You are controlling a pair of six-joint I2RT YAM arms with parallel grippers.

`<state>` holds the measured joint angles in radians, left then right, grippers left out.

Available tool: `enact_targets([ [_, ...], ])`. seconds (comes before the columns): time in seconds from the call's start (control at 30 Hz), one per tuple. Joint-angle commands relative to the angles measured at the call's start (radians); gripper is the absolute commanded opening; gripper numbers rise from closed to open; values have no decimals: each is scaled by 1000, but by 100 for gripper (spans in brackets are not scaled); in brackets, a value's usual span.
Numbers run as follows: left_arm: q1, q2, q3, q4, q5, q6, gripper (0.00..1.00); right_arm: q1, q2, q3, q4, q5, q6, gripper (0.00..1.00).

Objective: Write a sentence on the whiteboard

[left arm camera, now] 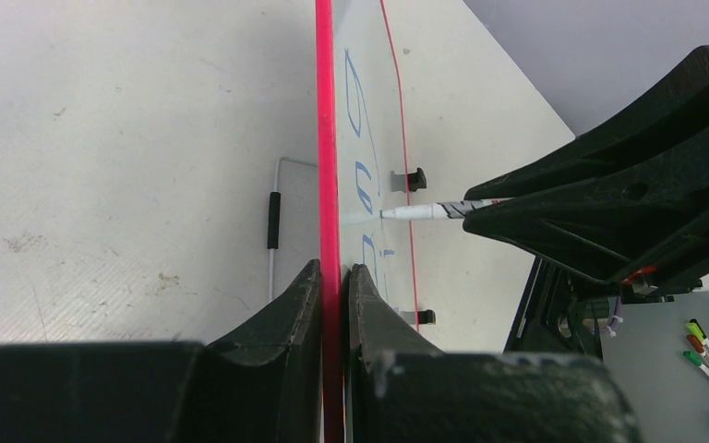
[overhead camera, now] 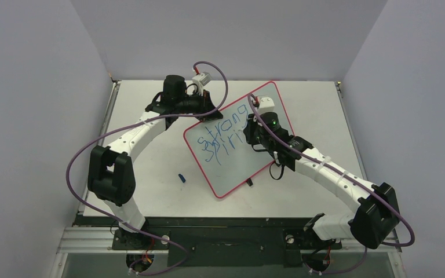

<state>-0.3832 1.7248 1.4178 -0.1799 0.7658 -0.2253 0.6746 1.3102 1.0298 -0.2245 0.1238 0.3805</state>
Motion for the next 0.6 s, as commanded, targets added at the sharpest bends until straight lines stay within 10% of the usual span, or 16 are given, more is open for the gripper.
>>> enact_targets([
  [0.0,-19,-52,-8,47,28,78,0,-25,12,-15,41,13,13,0],
  [0.57,-19,-49,-3,41,33,81,0,-40,-24,7,8,-8,21,0],
])
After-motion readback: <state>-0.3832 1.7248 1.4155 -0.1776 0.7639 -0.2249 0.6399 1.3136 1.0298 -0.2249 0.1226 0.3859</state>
